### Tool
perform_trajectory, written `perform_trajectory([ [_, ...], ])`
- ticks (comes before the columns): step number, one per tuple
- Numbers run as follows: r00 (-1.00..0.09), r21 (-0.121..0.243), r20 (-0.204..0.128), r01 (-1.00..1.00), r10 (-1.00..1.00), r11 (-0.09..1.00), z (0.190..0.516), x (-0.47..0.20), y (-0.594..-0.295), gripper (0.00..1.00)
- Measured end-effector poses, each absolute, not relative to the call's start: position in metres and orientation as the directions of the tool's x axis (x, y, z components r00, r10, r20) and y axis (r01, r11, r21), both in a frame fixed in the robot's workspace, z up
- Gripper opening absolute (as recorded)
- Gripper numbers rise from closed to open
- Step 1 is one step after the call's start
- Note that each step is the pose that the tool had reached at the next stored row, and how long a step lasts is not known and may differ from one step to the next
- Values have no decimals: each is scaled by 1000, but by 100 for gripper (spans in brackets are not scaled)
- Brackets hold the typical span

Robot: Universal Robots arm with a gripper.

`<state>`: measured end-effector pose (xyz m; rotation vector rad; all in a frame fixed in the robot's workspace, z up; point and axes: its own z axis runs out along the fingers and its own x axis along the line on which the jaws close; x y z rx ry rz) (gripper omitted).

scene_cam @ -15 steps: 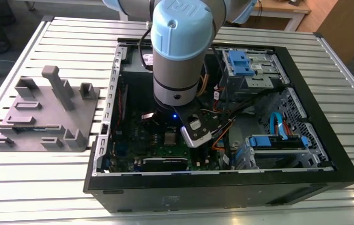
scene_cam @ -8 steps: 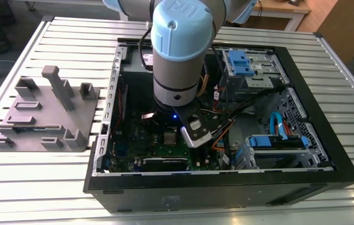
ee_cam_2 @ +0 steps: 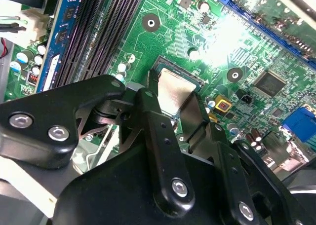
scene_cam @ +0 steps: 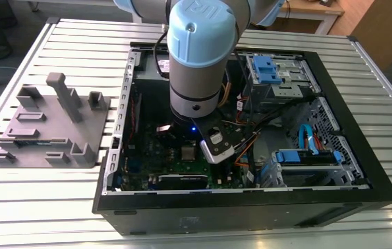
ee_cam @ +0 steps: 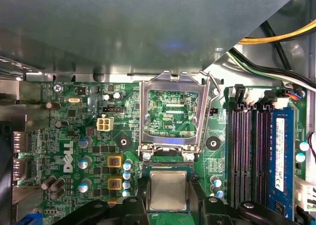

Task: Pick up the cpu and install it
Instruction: 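Place the cpu into insertion slot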

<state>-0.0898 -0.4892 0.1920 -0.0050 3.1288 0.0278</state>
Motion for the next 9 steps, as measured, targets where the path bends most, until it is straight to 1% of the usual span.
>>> perform_trajectory([
  [9,-1000,18,-13,-3,-3,1000,192,-90,-489,45],
])
